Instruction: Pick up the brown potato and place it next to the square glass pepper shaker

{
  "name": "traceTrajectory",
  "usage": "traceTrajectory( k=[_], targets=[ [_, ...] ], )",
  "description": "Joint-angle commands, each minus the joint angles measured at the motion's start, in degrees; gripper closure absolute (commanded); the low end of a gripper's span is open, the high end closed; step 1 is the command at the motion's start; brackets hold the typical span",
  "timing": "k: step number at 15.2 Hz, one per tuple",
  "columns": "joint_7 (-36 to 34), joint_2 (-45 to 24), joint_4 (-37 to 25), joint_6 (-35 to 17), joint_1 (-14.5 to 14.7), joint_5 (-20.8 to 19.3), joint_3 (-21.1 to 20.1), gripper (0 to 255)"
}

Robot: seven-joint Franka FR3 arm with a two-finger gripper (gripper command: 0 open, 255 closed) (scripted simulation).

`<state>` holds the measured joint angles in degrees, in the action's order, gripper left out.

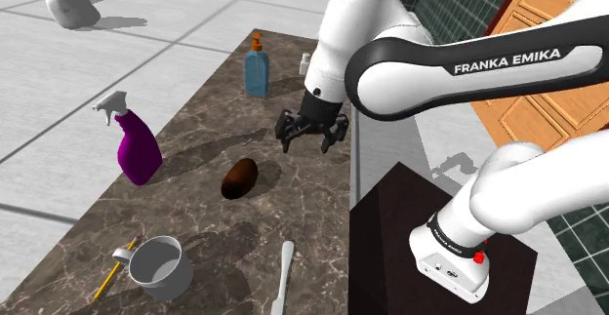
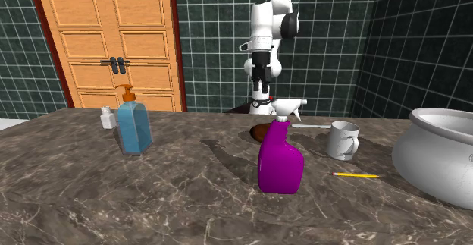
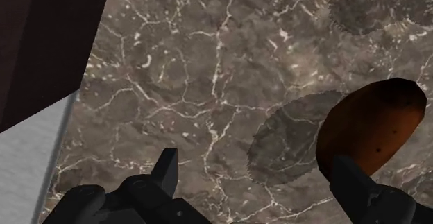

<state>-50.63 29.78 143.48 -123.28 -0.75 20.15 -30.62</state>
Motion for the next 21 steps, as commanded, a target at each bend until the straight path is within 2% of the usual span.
traceTrajectory(
  k=[1, 4, 6, 9, 11, 12, 19, 21],
  targets=[
    [-5.4, -3.6, -1.2, -3.4, -0.9, 0.4, -3.4, 0],
    [-13.4, -10.3, -4.3, -8.1, -3.3, -1.1, -8.4, 0],
    [-19.5, -15.2, -6.7, -11.1, -5.4, -3.6, -11.9, 0],
    [-30.4, -23.7, -10.9, -15.2, -8.5, -10.6, -16.7, 0],
    [-39.1, -30.2, -14.2, -17.3, -9.6, -17.7, -18.8, 0],
    [-42.6, -32.8, -15.6, -17.8, -9.3, -20.7, -18.9, 0],
    [-48.1, -39.1, -15.3, -22.2, -6.9, -28.7, -16.7, 0],
    [-48.5, -39.6, -15.3, -22.5, -6.6, -29.3, -16.3, 0]
  ],
)
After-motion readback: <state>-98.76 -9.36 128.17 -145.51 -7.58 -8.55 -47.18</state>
